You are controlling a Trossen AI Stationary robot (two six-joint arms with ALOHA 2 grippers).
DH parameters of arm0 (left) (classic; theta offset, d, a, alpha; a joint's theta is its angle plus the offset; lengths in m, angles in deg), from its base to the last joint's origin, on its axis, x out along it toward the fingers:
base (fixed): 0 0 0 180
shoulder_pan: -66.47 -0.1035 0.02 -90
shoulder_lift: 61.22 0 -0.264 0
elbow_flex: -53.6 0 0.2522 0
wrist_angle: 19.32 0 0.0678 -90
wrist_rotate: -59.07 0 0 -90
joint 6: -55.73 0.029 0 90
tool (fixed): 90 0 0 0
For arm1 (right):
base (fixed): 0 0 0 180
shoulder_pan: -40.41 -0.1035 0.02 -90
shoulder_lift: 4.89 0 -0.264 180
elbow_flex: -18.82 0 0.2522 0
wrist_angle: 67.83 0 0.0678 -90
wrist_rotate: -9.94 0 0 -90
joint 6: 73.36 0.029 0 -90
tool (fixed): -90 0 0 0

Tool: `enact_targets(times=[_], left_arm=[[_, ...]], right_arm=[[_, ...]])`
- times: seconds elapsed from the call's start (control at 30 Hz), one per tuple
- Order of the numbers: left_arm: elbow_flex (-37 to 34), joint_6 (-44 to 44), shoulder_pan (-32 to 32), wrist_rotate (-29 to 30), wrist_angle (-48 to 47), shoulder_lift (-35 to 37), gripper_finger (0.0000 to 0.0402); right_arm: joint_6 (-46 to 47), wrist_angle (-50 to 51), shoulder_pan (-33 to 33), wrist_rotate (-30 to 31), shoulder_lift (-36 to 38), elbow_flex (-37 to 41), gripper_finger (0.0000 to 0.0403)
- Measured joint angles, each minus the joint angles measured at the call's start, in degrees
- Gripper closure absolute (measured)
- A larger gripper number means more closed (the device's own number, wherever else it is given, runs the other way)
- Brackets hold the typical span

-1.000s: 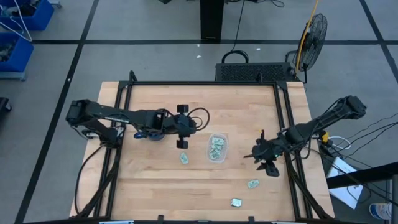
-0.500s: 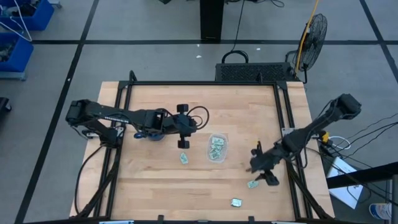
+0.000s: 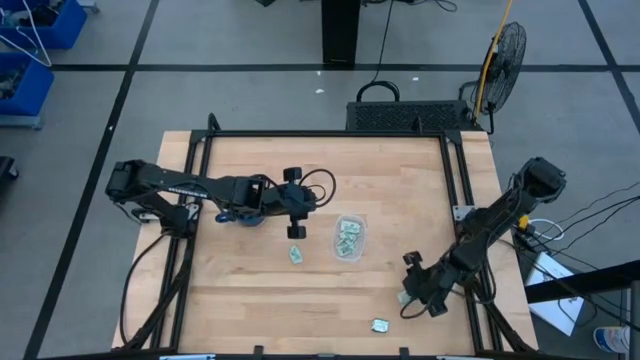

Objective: Pick and place Stevia / Truvia into bins
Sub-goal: Put the stevia packet into the transparent container

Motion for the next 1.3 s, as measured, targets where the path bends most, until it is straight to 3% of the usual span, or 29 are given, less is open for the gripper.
enact_targets(times=[0.33, 0.63, 0.8, 0.93, 1.3], left_arm=[[0.0, -1.5, 1.2, 0.0, -1.1, 0.0, 0.0314], [0.0, -2.1, 1.1, 0.0, -0.3, 0.0, 0.0314], [0.0, -3.1, 1.1, 0.0, -0.8, 0.0, 0.0314], [0.0, -2.9, 1.2, 0.0, -0.6, 0.0, 0.0314], [0.0, -2.8, 1.2, 0.0, -0.6, 0.0, 0.0314]], right_arm=[[6.2, -0.4, -3.9, 2.1, -2.5, -0.1, 0.0234], [4.5, 2.9, -4.2, 6.5, 3.4, 0.0, 0.0234], [8.0, 0.2, -4.9, 6.9, 5.4, 0.0, 0.0234], [9.3, -0.7, -6.3, 4.5, 2.9, 0.0, 0.0234], [12.1, -0.7, -6.9, 6.7, -4.5, -0.2, 0.0234]])
